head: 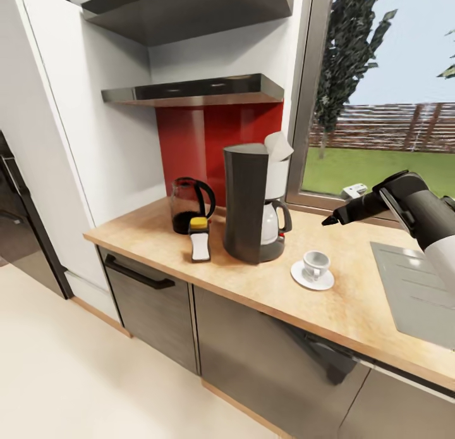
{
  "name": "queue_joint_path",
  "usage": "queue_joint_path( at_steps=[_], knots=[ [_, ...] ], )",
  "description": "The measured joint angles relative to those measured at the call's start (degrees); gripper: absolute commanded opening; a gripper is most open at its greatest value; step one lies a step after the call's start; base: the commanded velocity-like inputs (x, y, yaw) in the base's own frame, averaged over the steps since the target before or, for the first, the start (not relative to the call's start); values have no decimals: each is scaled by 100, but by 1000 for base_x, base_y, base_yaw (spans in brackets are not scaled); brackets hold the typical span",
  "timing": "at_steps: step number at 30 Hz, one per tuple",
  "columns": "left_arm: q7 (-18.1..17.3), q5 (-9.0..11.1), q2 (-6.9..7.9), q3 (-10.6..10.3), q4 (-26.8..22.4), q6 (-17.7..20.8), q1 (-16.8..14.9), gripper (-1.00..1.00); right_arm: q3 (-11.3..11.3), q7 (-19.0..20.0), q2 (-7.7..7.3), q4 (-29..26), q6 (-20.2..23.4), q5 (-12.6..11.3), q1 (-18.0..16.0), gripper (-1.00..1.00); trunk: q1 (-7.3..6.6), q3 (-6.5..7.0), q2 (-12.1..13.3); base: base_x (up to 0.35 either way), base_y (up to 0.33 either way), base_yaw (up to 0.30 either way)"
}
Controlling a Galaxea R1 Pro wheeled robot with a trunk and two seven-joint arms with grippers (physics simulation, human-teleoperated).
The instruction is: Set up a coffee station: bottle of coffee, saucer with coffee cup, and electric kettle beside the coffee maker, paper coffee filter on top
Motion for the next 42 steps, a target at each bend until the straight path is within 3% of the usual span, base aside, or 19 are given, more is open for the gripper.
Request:
queue_joint_path(
  at_steps=[12,19,20,22,27,32,33,37,42],
  knots=[
    [0,0,-1,2,0,0,0,100,-117,11,-1,-2,-4,-49,-1,100,-2,0,0,-228,80,0],
    [1,1,-8,-3,1,0,0,100,-105,92,17,-60,-14,-371,-1,100,-2,0,0,-112,6,0],
    [1,-1,-7,-4,0,0,-1,100,-87,1082,19,-130,-83,-672,135,100,-3,-1,0,-5,0,0],
    [0,-1,-7,-4,0,0,-1,100,-73,1584,45,-286,-289,-736,505,100,-3,-1,0,-2,0,0],
    [1,-1,-8,-2,0,0,0,100,-66,1780,211,-805,-463,-892,1153,100,-3,-1,0,-1,0,0],
    [1,-1,-9,-3,0,0,0,100,-62,1811,496,-1366,-522,-1149,1866,100,-3,-1,0,0,0,0],
    [0,-1,-9,-4,0,0,-1,100,-64,1808,621,-1483,-533,-1193,2081,100,-3,-1,0,0,0,0],
    [-2,-1,-9,-4,-1,0,0,100,-66,1755,892,-1624,-692,-1234,2544,100,-3,-1,0,0,0,0],
    [-2,-1,-9,-3,-1,0,0,100,-75,1636,996,-1661,-890,-1252,2984,100,-3,-1,0,0,0,0]
  ],
)
